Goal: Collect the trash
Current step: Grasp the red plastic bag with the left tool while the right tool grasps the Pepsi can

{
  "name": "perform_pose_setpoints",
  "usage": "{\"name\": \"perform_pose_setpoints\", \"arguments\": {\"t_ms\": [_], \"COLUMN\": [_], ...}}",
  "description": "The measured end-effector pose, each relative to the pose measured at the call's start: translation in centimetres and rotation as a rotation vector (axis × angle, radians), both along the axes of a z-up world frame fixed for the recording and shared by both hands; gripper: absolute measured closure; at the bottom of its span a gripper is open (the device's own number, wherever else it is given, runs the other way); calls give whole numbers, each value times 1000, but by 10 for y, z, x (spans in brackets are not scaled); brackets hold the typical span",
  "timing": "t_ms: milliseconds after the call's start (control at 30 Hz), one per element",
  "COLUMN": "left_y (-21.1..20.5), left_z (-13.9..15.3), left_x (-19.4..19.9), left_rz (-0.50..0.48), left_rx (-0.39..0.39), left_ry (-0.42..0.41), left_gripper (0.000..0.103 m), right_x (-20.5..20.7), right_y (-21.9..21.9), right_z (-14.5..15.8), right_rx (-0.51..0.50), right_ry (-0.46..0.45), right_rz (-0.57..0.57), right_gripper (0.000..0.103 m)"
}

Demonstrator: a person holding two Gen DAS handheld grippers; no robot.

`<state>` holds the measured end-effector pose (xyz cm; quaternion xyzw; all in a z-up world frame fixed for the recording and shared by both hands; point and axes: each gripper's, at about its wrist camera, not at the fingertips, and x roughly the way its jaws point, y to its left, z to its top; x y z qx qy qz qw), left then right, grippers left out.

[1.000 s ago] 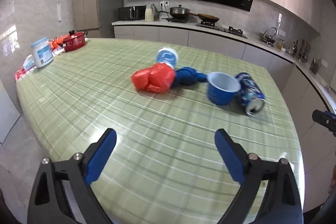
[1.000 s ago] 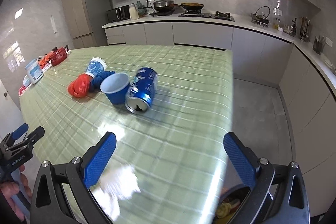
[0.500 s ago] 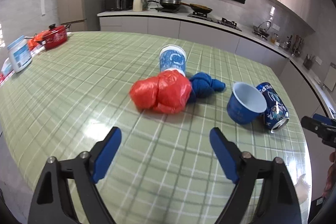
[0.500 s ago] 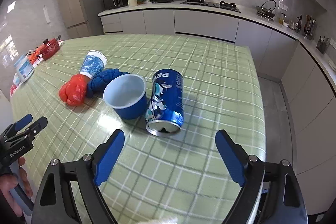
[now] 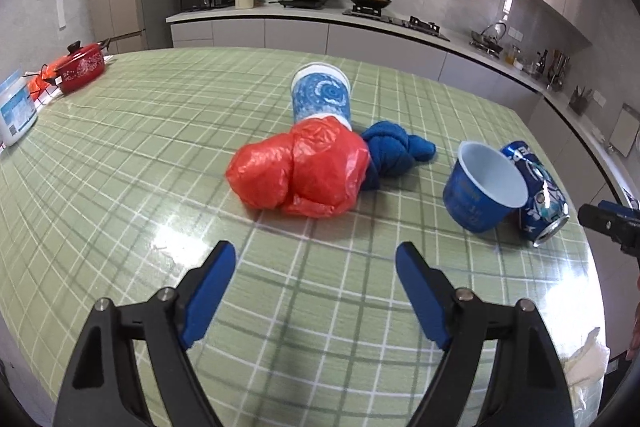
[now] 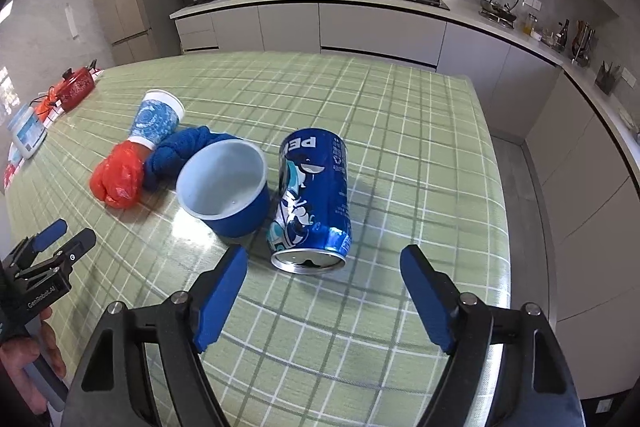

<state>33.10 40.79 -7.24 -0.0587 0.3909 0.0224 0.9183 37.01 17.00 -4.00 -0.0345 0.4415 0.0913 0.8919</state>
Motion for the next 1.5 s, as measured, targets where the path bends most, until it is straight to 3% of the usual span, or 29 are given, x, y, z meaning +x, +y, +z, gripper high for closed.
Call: {"name": "perform_pose_setpoints", "arguments": {"t_ms": [333, 833, 867, 900, 933, 1067, 1167, 1500], "left_y": [17, 11, 12, 10, 10, 8, 8, -9], "left_z": [-7, -22, -23, -24, -26, -26, -18, 7], "left_x": [53, 88, 90, 90, 91, 85, 73, 22], "left_rz": [-8, -23, -21, -24, -28, -33, -25, -17], "left_rx": [-15, -8, -9, -10, -2, 7, 0, 18], "left_ry": [25, 64, 69, 74, 85, 69, 38, -25], "left_gripper": [20, 20, 22, 26, 38, 81, 88, 88], "right_x": [38, 76, 77, 79, 81, 81, 76, 44], "right_y": [15, 30, 31, 31, 31, 32, 28, 5], "right_z": [-19, -48, -50, -52, -54, -55, -50, -17], "right_rx": [-49, -58, -57, -56, -50, -26, -12, 36], "right_ry": [68, 141, 145, 149, 157, 171, 151, 70], "right_rz": [18, 30, 33, 36, 40, 58, 53, 44], "right_gripper": [22, 23, 24, 32, 39, 41, 41, 42]}}
